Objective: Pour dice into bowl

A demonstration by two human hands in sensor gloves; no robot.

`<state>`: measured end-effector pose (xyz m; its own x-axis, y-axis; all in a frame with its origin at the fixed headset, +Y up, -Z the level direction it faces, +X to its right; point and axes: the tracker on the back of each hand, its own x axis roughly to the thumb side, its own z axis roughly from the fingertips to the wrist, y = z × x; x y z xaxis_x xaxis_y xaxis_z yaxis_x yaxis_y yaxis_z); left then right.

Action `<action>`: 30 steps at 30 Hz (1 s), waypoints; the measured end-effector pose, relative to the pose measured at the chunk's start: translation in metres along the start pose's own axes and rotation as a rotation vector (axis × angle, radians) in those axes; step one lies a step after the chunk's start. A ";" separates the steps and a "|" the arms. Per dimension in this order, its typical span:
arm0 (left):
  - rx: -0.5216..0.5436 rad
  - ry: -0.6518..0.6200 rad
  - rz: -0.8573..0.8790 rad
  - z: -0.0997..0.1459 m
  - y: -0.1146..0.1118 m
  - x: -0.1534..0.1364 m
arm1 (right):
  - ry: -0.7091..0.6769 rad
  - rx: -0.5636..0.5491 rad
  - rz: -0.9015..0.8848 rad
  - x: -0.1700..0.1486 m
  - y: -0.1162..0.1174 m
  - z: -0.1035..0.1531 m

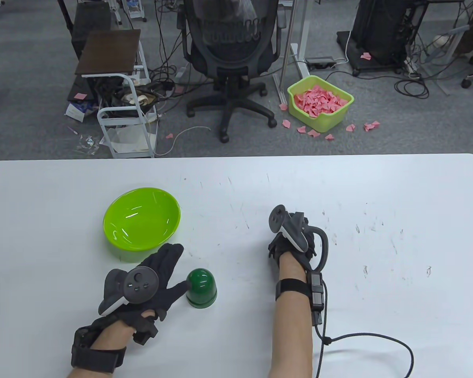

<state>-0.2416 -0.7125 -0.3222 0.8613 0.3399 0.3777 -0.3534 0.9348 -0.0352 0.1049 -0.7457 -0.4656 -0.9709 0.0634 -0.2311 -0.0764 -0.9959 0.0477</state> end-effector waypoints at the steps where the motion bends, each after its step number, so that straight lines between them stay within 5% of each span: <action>1: 0.001 -0.002 0.002 0.000 0.000 0.000 | 0.001 -0.003 0.000 0.000 0.000 0.000; 18: -0.015 -0.043 0.010 -0.001 -0.005 0.007 | -0.108 -0.038 -0.007 -0.005 -0.002 0.004; 30: 0.025 -0.119 0.172 0.002 -0.005 0.012 | -0.405 -0.108 -0.151 0.022 -0.064 0.045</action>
<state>-0.2302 -0.7129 -0.3159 0.7388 0.4779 0.4752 -0.5016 0.8608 -0.0860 0.0786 -0.6780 -0.4298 -0.9630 0.2070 0.1724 -0.2207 -0.9732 -0.0643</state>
